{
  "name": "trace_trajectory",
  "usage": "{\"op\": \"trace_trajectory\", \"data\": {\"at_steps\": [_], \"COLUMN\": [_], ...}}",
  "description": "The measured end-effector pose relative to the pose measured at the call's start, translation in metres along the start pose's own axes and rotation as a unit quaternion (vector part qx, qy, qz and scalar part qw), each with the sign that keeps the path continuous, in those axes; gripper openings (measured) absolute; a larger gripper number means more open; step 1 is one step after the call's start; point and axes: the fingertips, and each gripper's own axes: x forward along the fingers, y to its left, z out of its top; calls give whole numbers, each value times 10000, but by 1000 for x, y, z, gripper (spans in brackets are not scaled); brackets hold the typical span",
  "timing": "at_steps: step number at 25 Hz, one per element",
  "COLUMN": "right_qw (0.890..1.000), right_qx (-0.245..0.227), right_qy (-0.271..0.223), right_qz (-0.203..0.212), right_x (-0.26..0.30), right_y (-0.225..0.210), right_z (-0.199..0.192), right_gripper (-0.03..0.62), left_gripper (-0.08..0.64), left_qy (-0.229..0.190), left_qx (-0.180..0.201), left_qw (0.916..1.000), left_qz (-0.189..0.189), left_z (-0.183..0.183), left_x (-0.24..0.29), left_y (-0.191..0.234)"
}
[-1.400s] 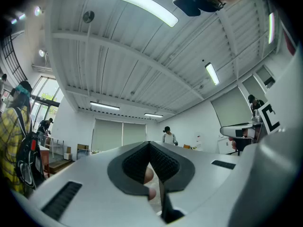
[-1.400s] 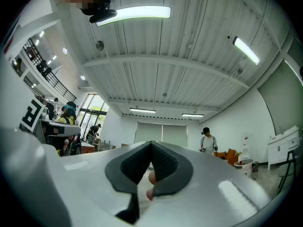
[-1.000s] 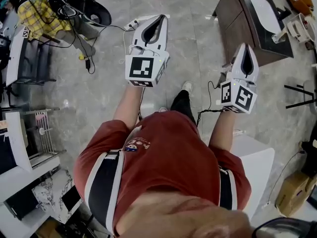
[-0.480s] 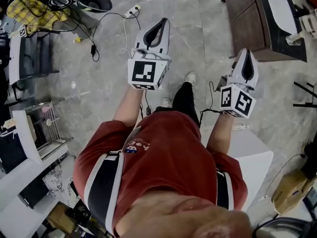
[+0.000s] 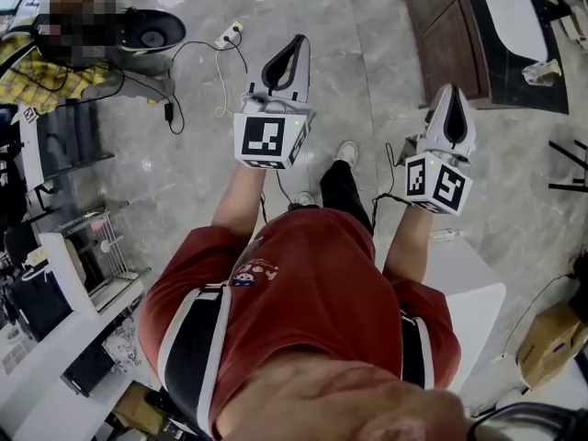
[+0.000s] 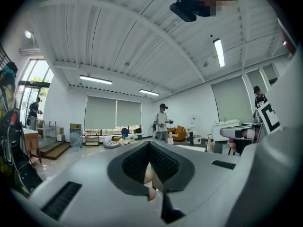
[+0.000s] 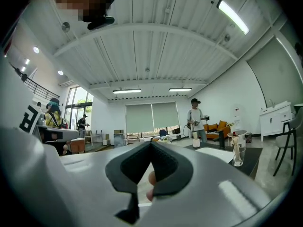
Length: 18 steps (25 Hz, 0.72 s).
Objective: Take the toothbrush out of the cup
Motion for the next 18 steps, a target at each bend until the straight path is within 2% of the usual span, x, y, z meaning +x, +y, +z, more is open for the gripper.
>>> {"op": "trace_trajectory", "data": {"at_steps": [9,18], "right_qw": [9980,9966], "right_qx": [78,36], "right_qy": [-559,-804], "right_qz": [-296,-168], "right_x": [40,58], "right_y": [-82,-92], "right_z": [43,64], "right_gripper": [11,11], "left_gripper": [5,5], "left_qy": [-514,-800], "left_qx": [182,223], "left_qw": [9983,9963], "left_qz": [-218,-228], "left_z": [51,80], "left_x": [81,108], "left_y": [-48,-57]}}
